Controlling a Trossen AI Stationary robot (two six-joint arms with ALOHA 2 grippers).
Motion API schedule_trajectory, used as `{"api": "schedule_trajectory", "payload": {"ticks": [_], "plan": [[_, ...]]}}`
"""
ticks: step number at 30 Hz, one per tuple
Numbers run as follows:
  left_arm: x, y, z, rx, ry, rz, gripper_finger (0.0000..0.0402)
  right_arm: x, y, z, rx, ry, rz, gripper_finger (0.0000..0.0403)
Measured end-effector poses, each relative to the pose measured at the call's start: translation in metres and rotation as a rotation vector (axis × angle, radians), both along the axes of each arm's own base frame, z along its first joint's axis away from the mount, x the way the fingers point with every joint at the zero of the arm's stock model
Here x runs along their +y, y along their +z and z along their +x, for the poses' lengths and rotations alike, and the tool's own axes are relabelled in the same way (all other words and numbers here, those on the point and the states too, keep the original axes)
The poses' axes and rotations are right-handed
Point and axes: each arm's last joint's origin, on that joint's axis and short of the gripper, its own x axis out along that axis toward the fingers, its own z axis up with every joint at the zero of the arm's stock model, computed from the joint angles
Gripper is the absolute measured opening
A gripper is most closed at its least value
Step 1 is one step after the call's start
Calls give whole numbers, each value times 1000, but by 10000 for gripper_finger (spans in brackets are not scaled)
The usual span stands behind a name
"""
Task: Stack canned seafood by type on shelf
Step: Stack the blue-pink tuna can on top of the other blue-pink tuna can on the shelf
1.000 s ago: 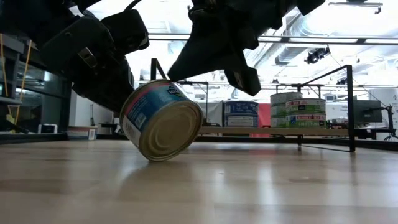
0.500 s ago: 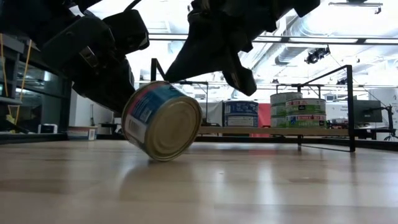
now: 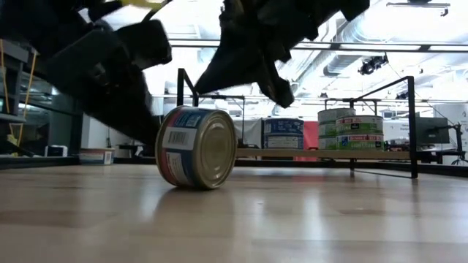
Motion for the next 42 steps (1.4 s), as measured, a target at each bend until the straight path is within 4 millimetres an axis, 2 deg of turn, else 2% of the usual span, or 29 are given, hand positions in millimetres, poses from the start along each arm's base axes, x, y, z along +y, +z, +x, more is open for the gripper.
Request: {"api": "schedule_trajectory", "payload": {"ticks": [3,6,9,12,19,24,28,31,38,42], "plan": [[4,7,-7,51,26,-63,0,-5,16,-2,-42,67,-34,0],[6,14,-16,95,54,-80,0,-9,25,-2,-54,218,-93,5],[3,27,-25,85,60,-111,0,-11,35,3,21,371,-152,33],[-2,38,-35,74,62,-149,0,-10,46,9,94,522,-261,89],[-17,69,-58,-13,86,-332,0,-11,72,27,231,794,-478,263],[-23,84,-70,-59,123,-465,0,-11,58,41,384,980,-637,344],[-25,91,-74,-80,152,-544,0,-6,40,54,430,1108,-696,363],[-29,95,-73,-116,143,-591,0,-3,26,63,454,1133,-730,364],[-35,104,-70,-194,98,-659,0,-2,12,73,459,1156,-746,363],[-32,115,-74,-233,67,-666,0,-1,10,74,456,1164,-760,342]]}}
